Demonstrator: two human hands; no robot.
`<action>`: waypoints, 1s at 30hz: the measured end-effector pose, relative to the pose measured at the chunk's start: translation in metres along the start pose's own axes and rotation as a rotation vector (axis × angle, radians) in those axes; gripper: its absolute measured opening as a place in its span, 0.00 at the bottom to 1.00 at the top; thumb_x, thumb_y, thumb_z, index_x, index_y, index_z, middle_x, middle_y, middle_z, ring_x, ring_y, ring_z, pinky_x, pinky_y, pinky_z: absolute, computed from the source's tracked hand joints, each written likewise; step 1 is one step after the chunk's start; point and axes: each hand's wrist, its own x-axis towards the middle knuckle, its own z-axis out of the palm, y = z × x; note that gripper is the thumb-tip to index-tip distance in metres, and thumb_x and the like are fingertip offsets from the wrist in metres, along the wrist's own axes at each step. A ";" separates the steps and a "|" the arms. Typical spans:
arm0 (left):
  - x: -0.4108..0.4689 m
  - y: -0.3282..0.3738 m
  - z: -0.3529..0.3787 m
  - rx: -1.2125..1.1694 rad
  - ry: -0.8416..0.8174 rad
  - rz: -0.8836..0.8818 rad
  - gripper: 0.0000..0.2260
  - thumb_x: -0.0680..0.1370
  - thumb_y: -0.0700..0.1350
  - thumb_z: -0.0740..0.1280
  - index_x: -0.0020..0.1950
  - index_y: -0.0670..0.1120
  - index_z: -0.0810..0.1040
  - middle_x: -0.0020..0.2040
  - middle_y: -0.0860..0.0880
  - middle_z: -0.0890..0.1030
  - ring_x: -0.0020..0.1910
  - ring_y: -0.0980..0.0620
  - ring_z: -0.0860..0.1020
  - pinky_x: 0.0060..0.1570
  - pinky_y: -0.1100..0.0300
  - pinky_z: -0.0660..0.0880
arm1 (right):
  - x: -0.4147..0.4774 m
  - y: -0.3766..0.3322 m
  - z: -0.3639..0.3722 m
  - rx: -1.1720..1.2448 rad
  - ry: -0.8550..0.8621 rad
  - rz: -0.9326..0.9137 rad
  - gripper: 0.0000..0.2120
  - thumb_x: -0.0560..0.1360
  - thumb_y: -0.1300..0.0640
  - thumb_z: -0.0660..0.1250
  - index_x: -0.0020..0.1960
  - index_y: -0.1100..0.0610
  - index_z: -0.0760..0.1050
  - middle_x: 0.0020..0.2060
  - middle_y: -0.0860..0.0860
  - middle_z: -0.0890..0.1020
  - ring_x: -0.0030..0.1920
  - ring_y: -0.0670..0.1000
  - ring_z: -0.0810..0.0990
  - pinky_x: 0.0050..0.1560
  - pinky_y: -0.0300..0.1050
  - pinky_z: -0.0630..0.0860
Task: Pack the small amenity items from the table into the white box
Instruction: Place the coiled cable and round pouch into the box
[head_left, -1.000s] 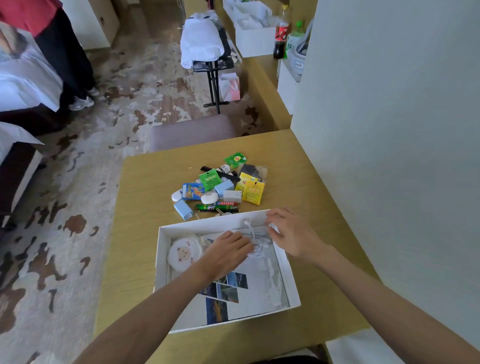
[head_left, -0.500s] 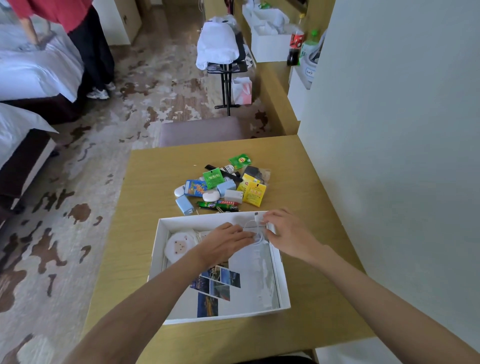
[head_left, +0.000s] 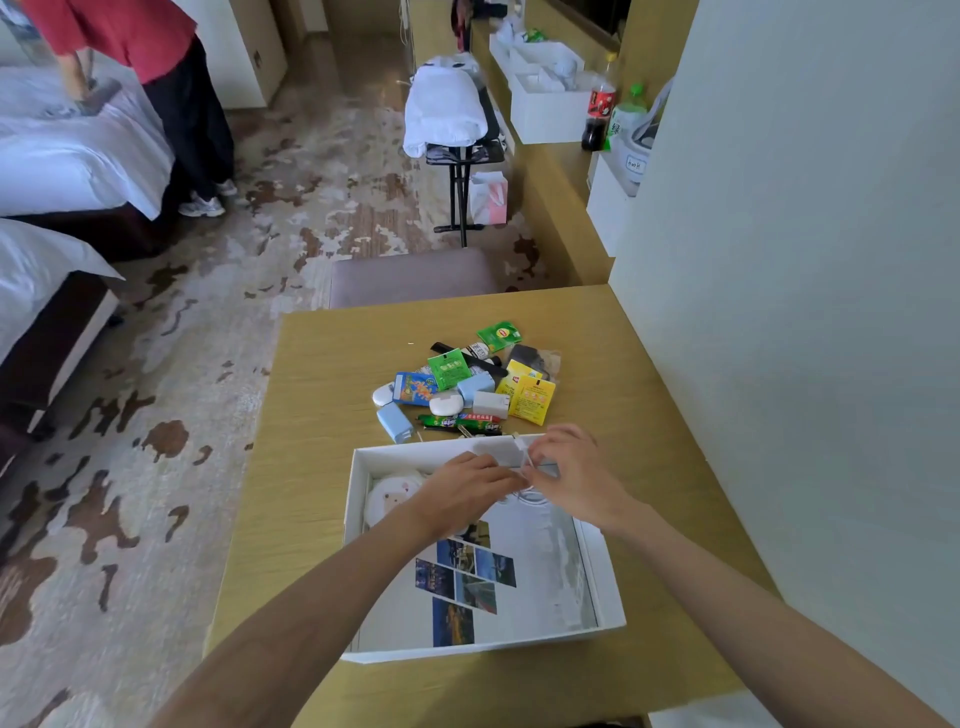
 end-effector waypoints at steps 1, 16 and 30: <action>0.000 -0.002 0.000 -0.008 -0.004 0.008 0.22 0.74 0.38 0.67 0.68 0.50 0.72 0.62 0.53 0.79 0.57 0.49 0.76 0.56 0.54 0.73 | 0.000 -0.001 0.000 -0.002 0.017 0.021 0.07 0.73 0.50 0.70 0.44 0.53 0.81 0.49 0.45 0.82 0.60 0.49 0.71 0.61 0.50 0.66; -0.008 -0.021 0.007 0.017 0.023 0.164 0.24 0.70 0.37 0.73 0.64 0.51 0.76 0.53 0.51 0.83 0.51 0.49 0.79 0.53 0.55 0.76 | -0.010 -0.002 -0.001 0.150 0.165 0.176 0.16 0.73 0.47 0.64 0.60 0.43 0.67 0.45 0.38 0.77 0.49 0.42 0.72 0.53 0.44 0.66; -0.007 -0.024 0.008 0.039 0.031 0.149 0.23 0.68 0.41 0.76 0.61 0.53 0.78 0.50 0.53 0.83 0.49 0.52 0.79 0.54 0.56 0.75 | -0.015 0.005 -0.006 -0.258 0.158 -0.029 0.10 0.73 0.54 0.67 0.54 0.52 0.77 0.46 0.48 0.79 0.50 0.51 0.75 0.53 0.50 0.66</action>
